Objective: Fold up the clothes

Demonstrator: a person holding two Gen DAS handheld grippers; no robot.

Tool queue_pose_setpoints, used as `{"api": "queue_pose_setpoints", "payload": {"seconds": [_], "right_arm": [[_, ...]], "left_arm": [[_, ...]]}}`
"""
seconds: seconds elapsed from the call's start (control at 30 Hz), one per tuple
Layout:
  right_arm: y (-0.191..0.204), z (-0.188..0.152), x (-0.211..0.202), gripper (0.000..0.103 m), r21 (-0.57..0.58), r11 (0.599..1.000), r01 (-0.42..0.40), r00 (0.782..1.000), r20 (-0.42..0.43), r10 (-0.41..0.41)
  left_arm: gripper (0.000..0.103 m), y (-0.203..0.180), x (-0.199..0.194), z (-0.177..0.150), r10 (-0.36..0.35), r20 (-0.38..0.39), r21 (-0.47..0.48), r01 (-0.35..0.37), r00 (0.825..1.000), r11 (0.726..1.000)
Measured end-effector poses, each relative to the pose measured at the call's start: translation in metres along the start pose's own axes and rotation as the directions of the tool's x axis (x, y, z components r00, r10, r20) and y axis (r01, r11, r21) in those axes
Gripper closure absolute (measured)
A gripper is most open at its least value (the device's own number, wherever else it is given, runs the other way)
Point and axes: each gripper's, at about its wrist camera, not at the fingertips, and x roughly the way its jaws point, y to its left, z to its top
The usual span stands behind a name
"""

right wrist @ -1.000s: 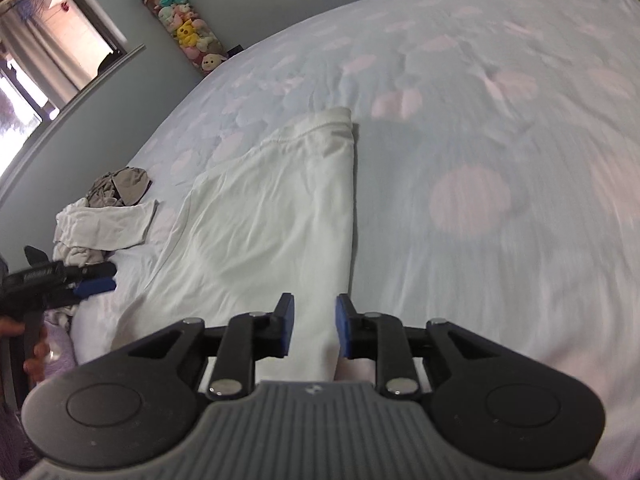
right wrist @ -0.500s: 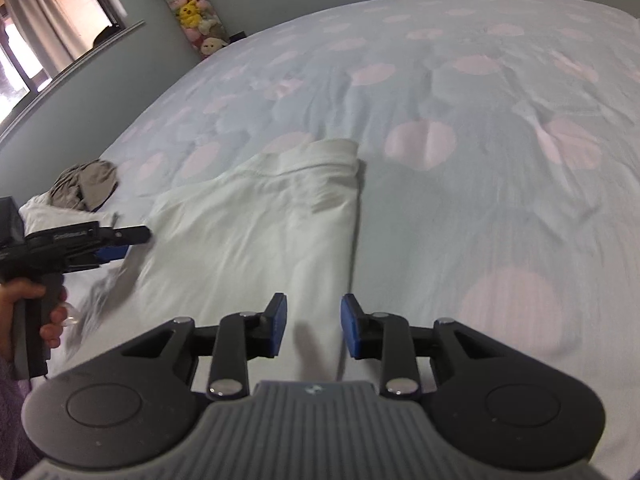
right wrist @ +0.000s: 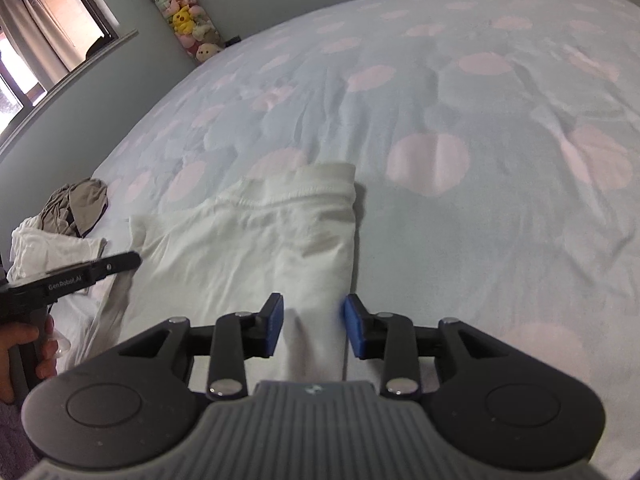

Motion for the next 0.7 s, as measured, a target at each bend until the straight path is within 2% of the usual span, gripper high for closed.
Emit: {"api": "queue_pose_setpoints", "payload": {"seconds": [0.1,0.17,0.23,0.37,0.4,0.43,0.5,0.53,0.6,0.7], "right_arm": [[0.001,0.011,0.004,0.059,-0.021,0.999,0.031,0.999,0.033,-0.031],[0.002,0.019,0.010,0.059,-0.037,0.998,0.050,0.997,0.052,-0.048],[0.003,0.027,0.020,0.059,-0.039,0.998,0.056,0.997,0.064,-0.054],[0.002,0.036,0.039,0.062,-0.034,0.998,0.046,0.996,0.072,-0.044],[0.001,0.038,0.043,0.069,-0.031,0.999,0.042,0.997,0.066,-0.040],[0.000,0.039,0.047,0.085,-0.028,0.999,0.038,0.998,0.061,-0.036],[0.000,0.039,0.048,0.095,-0.025,0.999,0.032,0.998,0.061,-0.031],[0.001,0.038,0.042,0.098,-0.027,0.999,0.035,0.996,0.082,-0.032],[0.003,0.037,0.031,0.099,-0.029,0.999,0.039,0.991,0.125,-0.036],[-0.001,0.036,0.035,0.099,-0.010,0.999,0.052,0.992,0.119,-0.050]], "left_arm": [[0.082,0.002,0.004,0.002,-0.008,-0.016,-0.003,0.008,1.000,1.000],[0.082,0.005,0.007,0.002,-0.012,-0.023,-0.024,0.011,1.000,1.000],[0.083,0.006,0.007,0.003,-0.013,-0.021,-0.042,0.012,1.000,0.999],[0.094,0.003,0.006,0.005,-0.010,-0.019,-0.022,0.010,1.000,1.000],[0.096,0.003,0.006,0.006,-0.010,-0.019,-0.014,0.010,1.000,1.000],[0.096,0.002,0.004,0.006,-0.011,-0.012,-0.007,0.011,1.000,1.000],[0.097,-0.001,-0.001,0.008,-0.020,0.013,0.006,0.020,1.000,1.000],[0.097,-0.003,-0.005,0.009,-0.033,0.037,0.015,0.032,0.999,0.999],[0.097,-0.007,-0.012,0.011,-0.060,0.075,0.033,0.057,0.995,0.998],[0.097,-0.003,0.001,0.014,-0.084,0.045,-0.006,0.085,0.995,0.996]]}}
